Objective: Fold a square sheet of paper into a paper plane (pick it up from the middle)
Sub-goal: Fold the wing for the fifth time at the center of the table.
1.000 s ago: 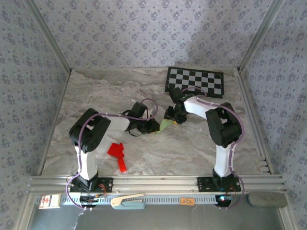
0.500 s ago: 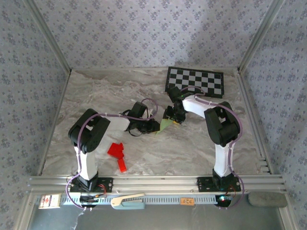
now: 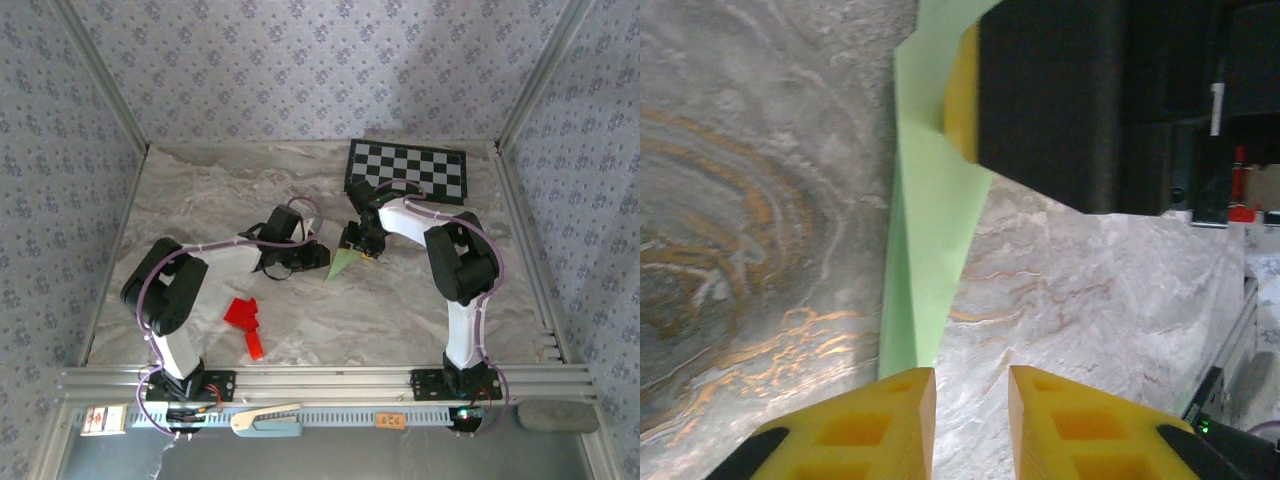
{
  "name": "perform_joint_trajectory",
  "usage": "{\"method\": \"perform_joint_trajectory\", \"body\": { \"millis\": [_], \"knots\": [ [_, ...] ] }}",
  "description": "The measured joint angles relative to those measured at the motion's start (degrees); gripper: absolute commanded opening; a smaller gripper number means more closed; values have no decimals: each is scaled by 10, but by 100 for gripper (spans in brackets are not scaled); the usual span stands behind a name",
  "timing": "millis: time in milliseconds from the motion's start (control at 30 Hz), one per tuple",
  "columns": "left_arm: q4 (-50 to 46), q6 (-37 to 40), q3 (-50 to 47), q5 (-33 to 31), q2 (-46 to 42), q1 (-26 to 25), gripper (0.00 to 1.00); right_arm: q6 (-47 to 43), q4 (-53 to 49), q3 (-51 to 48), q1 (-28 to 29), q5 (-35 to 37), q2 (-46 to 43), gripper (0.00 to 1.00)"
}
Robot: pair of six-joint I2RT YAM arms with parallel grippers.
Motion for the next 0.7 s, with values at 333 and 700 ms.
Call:
{"method": "perform_joint_trajectory", "body": {
  "millis": [333, 700],
  "knots": [
    [47, -31, 25, 44, 60, -19, 16, 0, -3, 2, 0, 0, 2, 57],
    [44, -30, 45, 43, 88, -20, 16, 0, -5, 3, 0, 0, 3, 57]
  ]
}}
